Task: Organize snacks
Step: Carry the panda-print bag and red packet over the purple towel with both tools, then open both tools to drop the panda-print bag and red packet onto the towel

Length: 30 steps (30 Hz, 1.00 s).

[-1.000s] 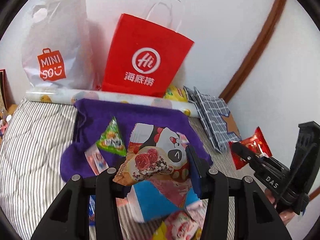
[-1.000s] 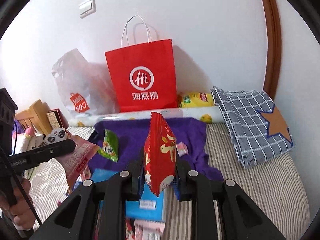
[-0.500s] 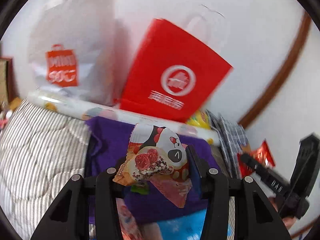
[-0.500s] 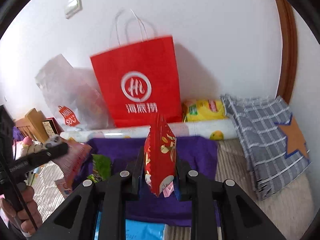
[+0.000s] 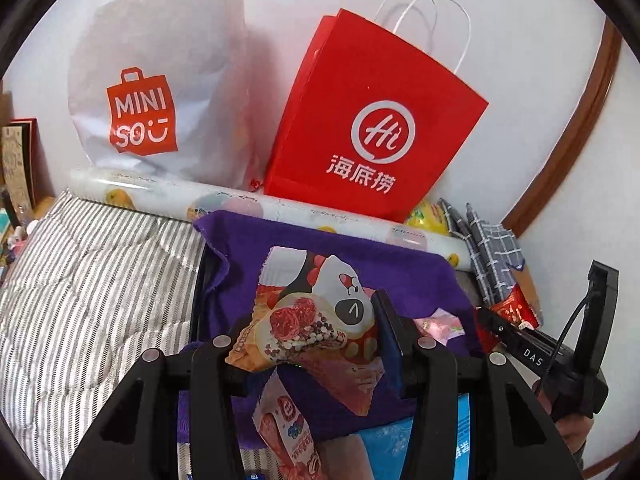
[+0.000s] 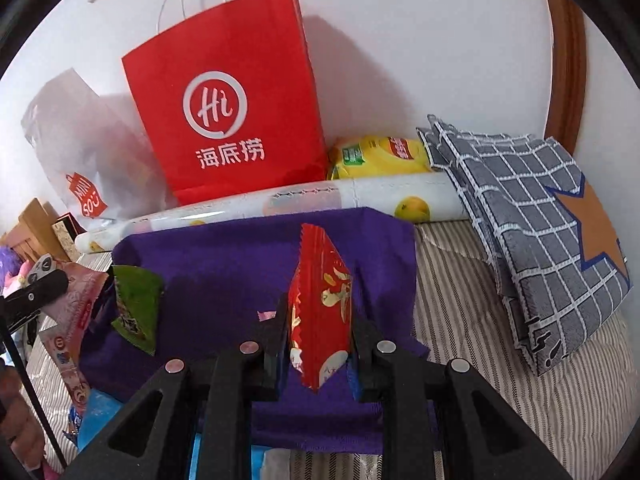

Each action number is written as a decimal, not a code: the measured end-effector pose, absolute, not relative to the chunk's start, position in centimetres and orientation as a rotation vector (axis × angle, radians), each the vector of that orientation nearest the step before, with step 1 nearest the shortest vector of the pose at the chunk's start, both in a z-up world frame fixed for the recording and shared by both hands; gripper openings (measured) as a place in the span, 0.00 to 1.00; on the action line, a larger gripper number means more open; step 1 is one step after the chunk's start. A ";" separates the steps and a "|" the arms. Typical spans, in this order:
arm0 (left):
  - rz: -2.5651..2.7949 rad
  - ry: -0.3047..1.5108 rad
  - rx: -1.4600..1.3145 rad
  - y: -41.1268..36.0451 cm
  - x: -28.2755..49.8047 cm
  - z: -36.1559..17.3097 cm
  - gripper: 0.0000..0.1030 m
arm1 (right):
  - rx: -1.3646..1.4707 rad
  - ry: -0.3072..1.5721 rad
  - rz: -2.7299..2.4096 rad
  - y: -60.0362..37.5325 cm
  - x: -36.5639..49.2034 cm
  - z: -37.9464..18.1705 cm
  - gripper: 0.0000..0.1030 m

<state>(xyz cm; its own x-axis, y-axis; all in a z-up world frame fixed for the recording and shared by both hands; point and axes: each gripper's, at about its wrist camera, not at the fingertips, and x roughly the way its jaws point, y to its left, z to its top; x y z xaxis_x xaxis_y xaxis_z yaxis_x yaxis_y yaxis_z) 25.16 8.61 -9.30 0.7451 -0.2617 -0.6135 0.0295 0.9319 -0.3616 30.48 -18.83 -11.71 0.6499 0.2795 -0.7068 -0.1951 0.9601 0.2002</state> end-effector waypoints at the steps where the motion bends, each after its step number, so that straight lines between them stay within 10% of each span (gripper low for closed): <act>1: -0.157 0.721 -0.337 8.5 25.2 -9.4 0.46 | 0.112 0.826 0.267 -18.8 30.6 -12.0 0.21; 30: -0.140 0.793 -0.294 8.0 26.1 -10.9 0.46 | 0.068 0.839 0.273 -17.4 30.3 -12.4 0.22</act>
<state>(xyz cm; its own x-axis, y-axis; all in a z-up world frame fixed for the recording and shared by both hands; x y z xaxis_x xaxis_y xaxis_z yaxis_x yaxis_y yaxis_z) 26.14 7.95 -10.91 0.6953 -0.2329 -0.6800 0.0139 0.9502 -0.3112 30.28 -17.39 -12.36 0.6354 0.2652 -0.7253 -0.2119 0.9630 0.1665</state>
